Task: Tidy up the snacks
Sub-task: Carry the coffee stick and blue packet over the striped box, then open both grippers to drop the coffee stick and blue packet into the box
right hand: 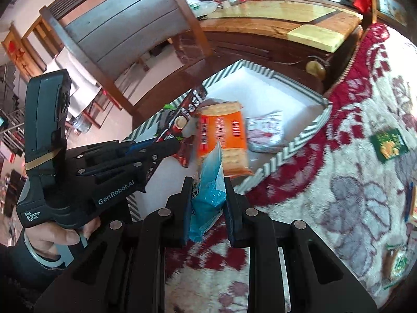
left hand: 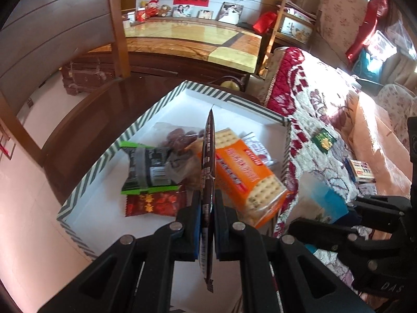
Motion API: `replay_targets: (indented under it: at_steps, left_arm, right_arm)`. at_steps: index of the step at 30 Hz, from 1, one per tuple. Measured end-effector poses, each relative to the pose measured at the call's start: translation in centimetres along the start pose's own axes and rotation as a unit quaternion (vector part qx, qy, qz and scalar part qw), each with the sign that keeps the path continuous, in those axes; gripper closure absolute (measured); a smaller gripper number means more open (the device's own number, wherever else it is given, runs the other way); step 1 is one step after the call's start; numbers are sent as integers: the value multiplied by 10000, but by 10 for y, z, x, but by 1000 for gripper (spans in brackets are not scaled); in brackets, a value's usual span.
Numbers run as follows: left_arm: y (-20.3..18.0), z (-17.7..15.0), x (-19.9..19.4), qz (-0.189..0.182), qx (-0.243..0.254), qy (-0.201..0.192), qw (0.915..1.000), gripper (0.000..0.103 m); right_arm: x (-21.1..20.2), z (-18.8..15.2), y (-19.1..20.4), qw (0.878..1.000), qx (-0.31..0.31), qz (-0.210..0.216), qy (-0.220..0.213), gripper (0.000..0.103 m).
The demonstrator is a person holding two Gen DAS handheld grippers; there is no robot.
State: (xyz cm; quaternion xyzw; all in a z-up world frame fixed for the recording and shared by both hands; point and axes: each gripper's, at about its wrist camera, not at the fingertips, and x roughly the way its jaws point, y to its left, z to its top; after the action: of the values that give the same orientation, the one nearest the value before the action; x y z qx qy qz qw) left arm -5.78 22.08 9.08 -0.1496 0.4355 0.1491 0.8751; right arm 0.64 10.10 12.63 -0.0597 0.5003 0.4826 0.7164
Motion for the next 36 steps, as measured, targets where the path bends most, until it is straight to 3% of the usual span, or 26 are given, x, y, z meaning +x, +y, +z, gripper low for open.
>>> replay_targets:
  at_steps: [6, 14, 25, 29, 30, 32, 34, 36]
  left_arm:
    - [11, -1, 4, 104, -141, 61, 9998, 94]
    - [17, -2, 13, 166, -222, 185, 9994, 94]
    - [13, -3, 29, 295, -189, 364, 9987, 93]
    - [15, -3, 34, 396, -236, 494, 9977, 91]
    - [15, -3, 34, 429, -258, 516, 9974, 87]
    - [17, -3, 36, 467, -305, 553, 9969, 72]
    - [16, -4, 33, 461, -303, 495, 9972, 46]
    - [14, -4, 26, 467, -262, 318, 9981, 36]
  right_arm:
    - [32, 6, 14, 9988, -63, 389, 284, 83]
    - [72, 2, 15, 9973, -138, 333, 645, 83]
    - [83, 25, -9, 9972, 181, 361, 631, 83]
    - [84, 21, -9, 9969, 317, 356, 623, 76]
    - [82, 20, -8, 9969, 323, 343, 634, 68]
    - [78, 17, -7, 9971, 316, 277, 629, 67]
    - [72, 15, -7, 9975, 329, 240, 576, 67]
    - [64, 13, -10, 9977, 409, 238, 480, 66]
